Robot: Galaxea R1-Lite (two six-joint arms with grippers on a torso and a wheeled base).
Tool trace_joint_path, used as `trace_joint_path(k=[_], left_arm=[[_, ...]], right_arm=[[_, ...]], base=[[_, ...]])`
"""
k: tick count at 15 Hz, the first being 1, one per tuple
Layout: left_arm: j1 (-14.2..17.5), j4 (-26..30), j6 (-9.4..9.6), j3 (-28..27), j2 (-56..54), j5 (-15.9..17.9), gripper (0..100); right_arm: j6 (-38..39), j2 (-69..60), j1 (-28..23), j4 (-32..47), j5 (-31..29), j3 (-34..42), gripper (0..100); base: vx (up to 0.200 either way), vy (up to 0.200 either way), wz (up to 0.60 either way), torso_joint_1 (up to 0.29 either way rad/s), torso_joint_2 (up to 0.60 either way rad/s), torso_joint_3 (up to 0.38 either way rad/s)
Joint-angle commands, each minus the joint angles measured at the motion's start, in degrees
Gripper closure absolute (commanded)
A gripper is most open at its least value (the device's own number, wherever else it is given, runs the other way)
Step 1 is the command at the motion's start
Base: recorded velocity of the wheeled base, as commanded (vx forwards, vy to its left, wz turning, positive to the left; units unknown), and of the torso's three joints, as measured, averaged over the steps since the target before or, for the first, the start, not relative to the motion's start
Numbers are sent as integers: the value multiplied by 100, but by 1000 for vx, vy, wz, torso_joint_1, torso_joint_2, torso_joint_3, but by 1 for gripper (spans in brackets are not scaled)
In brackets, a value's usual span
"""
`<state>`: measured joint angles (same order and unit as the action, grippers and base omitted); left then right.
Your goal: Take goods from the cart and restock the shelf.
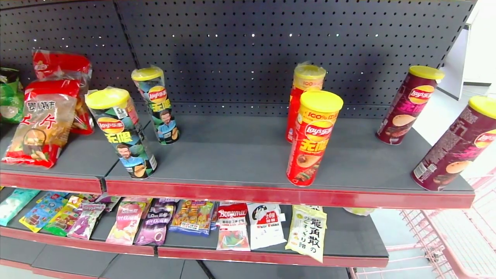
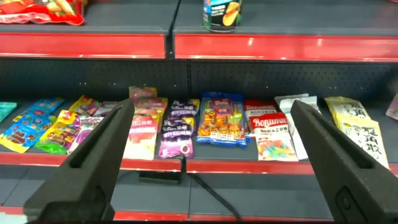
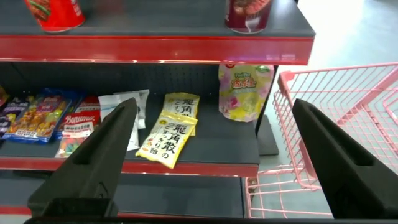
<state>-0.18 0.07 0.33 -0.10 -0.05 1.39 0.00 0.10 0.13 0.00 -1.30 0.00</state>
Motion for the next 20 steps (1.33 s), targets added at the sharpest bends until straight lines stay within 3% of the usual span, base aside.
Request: trace_joint_path(k=[1, 20], left_arm=[[1, 1, 2, 1, 5, 2, 0], [1, 1, -15, 1, 5, 2, 0]], right_arm=[[0, -1, 4, 0, -1, 0, 0], [-18, -1, 4, 0, -1, 0, 0]], base=[[0, 0, -600, 2, -2, 2], [0, 0, 0, 0, 0, 0]])
